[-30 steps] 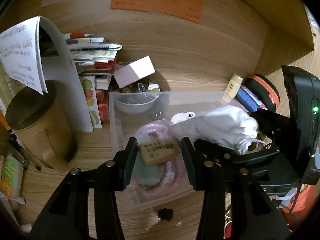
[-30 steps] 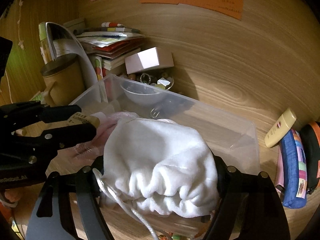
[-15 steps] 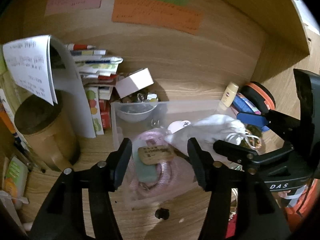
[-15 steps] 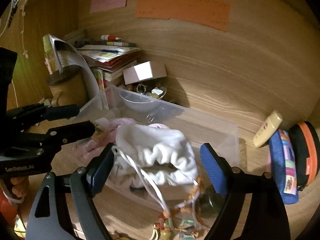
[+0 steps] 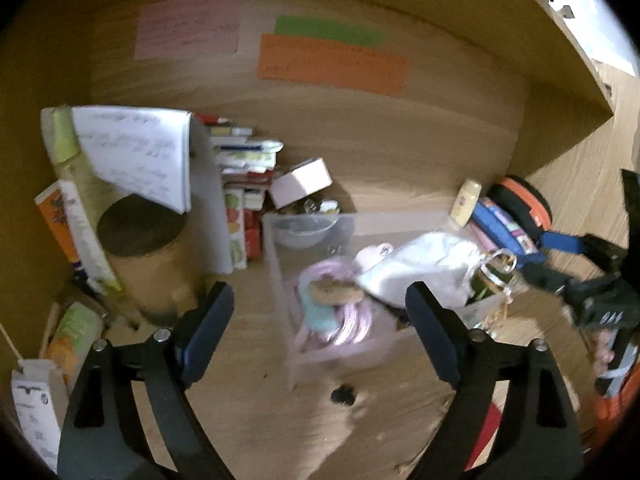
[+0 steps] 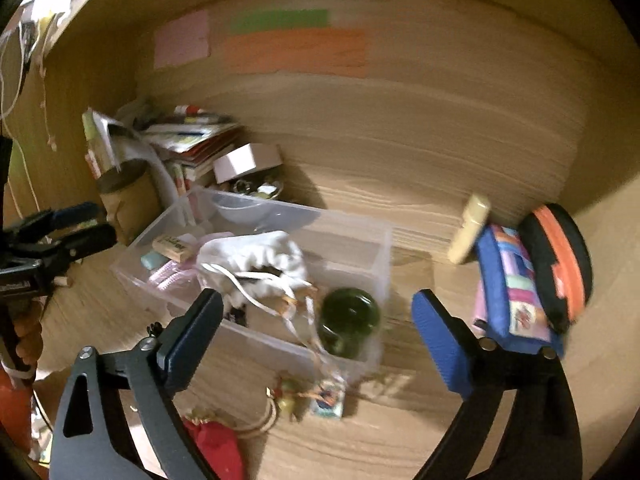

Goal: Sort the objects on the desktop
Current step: 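Open both grippers to release the bag and eraser in the box, then grasp the green flower-print card with the right gripper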

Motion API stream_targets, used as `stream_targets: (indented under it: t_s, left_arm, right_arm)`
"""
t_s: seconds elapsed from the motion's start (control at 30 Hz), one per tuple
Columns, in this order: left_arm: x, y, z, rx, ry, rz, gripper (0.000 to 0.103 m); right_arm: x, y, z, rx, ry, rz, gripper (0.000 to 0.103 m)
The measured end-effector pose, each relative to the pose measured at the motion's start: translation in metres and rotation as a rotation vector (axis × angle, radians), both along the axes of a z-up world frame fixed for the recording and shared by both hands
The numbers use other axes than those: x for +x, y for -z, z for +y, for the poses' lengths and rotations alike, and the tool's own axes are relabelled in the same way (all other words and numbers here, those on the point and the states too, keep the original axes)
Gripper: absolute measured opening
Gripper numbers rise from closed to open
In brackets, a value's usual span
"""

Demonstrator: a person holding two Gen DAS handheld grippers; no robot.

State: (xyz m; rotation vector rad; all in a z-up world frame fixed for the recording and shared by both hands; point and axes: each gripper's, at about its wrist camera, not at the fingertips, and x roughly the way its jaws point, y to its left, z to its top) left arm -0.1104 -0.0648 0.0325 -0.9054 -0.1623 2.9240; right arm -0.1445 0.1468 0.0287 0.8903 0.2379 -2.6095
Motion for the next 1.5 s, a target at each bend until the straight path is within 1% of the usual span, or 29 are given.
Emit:
stream_targets:
  t_s: [0.1,0.17,0.33,0.43,0.57,0.63,0.67,0.7,0.77,0.8,0.83,0.87,0.9,1.0,1.1,1.17,1.23,1.27,1.37,1.43,1.47,1.5]
  left_arm:
    - [0.003,0.014,-0.002,-0.012,-0.010,-0.049,0.088]
    - [0.005,0.025,-0.001,-0.030,-0.016,-0.087,0.088]
    - [0.011,0.048,0.008,-0.074,0.000,-0.154,0.088]
    - [0.013,0.058,0.015,-0.096,0.010,-0.182,0.088]
    - [0.010,0.073,0.019,-0.102,0.022,-0.226,0.087]
    - [0.007,0.079,0.021,-0.101,0.029,-0.248,0.076]
    - [0.006,0.081,0.022,-0.100,0.033,-0.258,0.073]
    - [0.004,0.084,0.023,-0.097,0.039,-0.267,0.069]
    - [0.001,0.087,0.025,-0.098,0.043,-0.276,0.068]
    - [0.000,0.088,0.026,-0.098,0.047,-0.279,0.066]
    - [-0.001,0.088,0.027,-0.100,0.053,-0.282,0.061]
    - [-0.002,0.090,0.028,-0.102,0.058,-0.286,0.058]
    - [-0.003,0.090,0.029,-0.105,0.063,-0.289,0.057]
    - [-0.006,0.092,0.033,-0.115,0.079,-0.297,0.054]
    - [-0.009,0.094,0.036,-0.123,0.094,-0.308,0.048]
    - [-0.012,0.095,0.037,-0.116,0.106,-0.317,0.047]
    - [-0.012,0.097,0.039,-0.117,0.117,-0.324,0.041]
    - [-0.012,0.098,0.039,-0.122,0.119,-0.325,0.040]
    - [-0.010,0.098,0.040,-0.127,0.125,-0.312,0.034]
    - [-0.010,0.097,0.037,-0.123,0.122,-0.302,0.029]
    - [-0.010,0.097,0.035,-0.116,0.120,-0.301,0.028]
    - [-0.011,0.097,0.033,-0.108,0.117,-0.301,0.024]
  right_arm:
    - [0.007,0.001,0.017,0.000,0.031,0.002,0.095]
    - [0.011,0.006,0.029,0.005,0.053,-0.013,0.095]
    - [0.012,0.024,0.049,0.036,0.088,-0.083,0.095]
    - [0.011,0.038,0.056,0.044,0.098,-0.105,0.095]
    - [0.011,0.057,0.051,0.086,0.074,-0.118,0.093]
    - [0.009,0.067,0.046,0.093,0.052,-0.143,0.091]
    - [0.008,0.072,0.043,0.090,0.032,-0.161,0.085]
    - [0.008,0.076,0.042,0.090,0.023,-0.170,0.082]
    - [0.005,0.083,0.037,0.089,-0.007,-0.195,0.070]
    - [0.004,0.086,0.035,0.089,-0.016,-0.202,0.065]
    - [0.004,0.088,0.032,0.094,-0.027,-0.202,0.054]
    - [0.003,0.090,0.029,0.106,-0.040,-0.200,0.048]
    - [0.002,0.092,0.027,0.110,-0.052,-0.206,0.046]
    - [0.001,0.093,0.025,0.099,-0.071,-0.212,0.045]
    - [-0.001,0.092,0.022,0.091,-0.079,-0.223,0.045]
    - [-0.005,0.093,0.022,0.075,-0.079,-0.250,0.045]
    - [-0.009,0.095,0.021,0.057,-0.085,-0.279,0.045]
    - [-0.011,0.096,0.020,0.056,-0.082,-0.284,0.045]
    - [-0.014,0.099,0.018,0.061,-0.073,-0.277,0.045]
    - [-0.015,0.099,0.018,0.066,-0.071,-0.272,0.042]
    - [-0.016,0.099,0.018,0.067,-0.075,-0.268,0.038]
    - [-0.016,0.099,0.018,0.066,-0.076,-0.264,0.038]
